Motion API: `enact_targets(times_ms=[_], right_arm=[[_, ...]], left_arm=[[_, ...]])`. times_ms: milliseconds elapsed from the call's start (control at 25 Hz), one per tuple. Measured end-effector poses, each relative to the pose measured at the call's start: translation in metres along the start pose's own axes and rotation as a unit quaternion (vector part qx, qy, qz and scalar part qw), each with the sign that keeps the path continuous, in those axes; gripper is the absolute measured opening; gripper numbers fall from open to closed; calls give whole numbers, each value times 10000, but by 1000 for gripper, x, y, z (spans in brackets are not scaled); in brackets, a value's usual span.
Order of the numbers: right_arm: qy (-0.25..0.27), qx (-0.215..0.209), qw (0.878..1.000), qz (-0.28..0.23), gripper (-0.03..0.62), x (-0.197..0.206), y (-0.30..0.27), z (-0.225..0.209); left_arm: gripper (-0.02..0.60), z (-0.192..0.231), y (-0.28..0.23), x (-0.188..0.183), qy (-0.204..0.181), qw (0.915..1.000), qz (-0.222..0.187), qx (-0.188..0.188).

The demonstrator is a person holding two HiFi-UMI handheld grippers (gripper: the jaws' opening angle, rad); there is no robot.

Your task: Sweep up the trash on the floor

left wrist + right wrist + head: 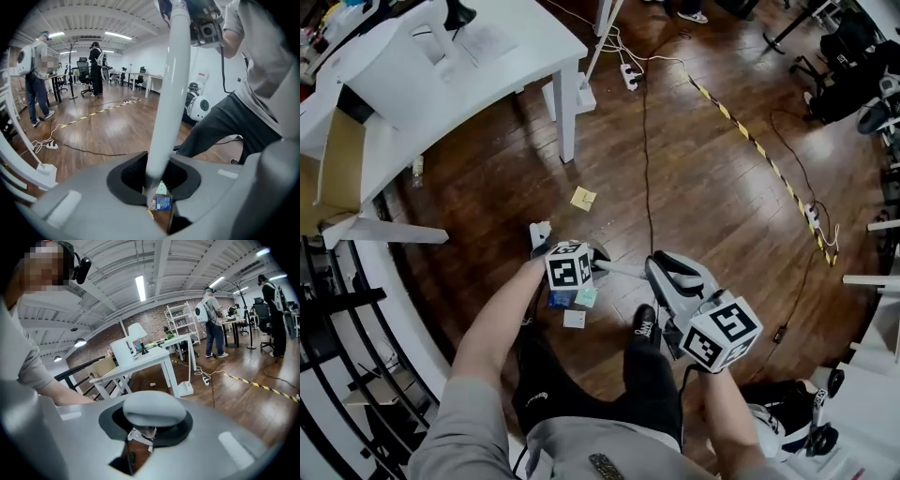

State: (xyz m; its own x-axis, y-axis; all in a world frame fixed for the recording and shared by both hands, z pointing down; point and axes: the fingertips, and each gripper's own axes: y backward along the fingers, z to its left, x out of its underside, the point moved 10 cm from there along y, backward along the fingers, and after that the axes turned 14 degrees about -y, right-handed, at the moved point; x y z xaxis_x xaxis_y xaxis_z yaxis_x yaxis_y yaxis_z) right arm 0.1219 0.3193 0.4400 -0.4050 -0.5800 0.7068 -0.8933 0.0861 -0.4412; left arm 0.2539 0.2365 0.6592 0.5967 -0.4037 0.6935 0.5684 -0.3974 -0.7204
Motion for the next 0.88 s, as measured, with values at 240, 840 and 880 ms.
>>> enact_targets(times_ms=[240,840,880], right_arm=[[174,-772,9967,165,60,-44,73,-58],[1151,-1514,9817,3,58,-146,86,-34],[1167,-1524,9814,4,58,-153,82,-41]], left_arm=[[58,1,-24,-87,524,9968,372,-481],[54,38,38,-149,1036,9738,169,-2016],[54,48,37,-150,1031,9737,159,-2027]])
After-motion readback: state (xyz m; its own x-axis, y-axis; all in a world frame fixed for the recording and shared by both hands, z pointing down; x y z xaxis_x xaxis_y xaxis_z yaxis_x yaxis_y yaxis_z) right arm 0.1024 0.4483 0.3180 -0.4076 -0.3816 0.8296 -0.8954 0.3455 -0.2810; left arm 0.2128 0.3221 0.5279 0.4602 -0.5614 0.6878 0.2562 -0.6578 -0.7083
